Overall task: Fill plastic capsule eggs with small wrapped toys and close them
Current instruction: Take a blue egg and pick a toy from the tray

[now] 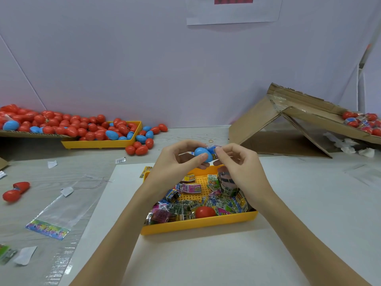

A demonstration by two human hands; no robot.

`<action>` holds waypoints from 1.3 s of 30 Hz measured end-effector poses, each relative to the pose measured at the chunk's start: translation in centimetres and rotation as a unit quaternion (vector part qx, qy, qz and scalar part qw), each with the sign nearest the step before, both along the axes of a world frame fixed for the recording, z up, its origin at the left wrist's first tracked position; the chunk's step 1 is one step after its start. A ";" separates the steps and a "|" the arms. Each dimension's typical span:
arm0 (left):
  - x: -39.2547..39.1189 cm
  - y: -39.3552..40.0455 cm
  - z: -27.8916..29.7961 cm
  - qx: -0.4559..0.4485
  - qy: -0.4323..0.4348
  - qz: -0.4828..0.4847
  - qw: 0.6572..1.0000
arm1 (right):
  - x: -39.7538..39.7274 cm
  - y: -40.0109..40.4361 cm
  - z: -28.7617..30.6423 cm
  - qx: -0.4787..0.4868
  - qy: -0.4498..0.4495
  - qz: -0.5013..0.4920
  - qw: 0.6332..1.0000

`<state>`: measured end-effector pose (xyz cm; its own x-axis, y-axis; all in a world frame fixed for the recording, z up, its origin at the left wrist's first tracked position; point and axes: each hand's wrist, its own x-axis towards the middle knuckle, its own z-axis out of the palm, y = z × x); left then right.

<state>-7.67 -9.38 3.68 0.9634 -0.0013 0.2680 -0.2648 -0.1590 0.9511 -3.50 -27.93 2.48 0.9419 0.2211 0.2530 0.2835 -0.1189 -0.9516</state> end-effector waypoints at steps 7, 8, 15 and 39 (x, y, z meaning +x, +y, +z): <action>-0.1 0.1 0.1 -0.003 0.010 -0.017 1.000 | 0.4 -0.3 0.5 0.138 0.207 0.063 0.967; 0.0 0.1 0.1 -0.004 0.010 -0.020 1.000 | 0.4 -0.4 0.6 0.142 0.209 0.067 0.965; 0.2 0.3 -0.1 -0.019 0.007 -0.009 1.000 | 0.1 -0.2 0.3 -0.005 0.003 -0.003 1.000; 0.5 0.1 -1.1 0.214 -0.271 0.105 0.933 | -0.1 -0.3 0.8 0.198 0.262 0.186 0.926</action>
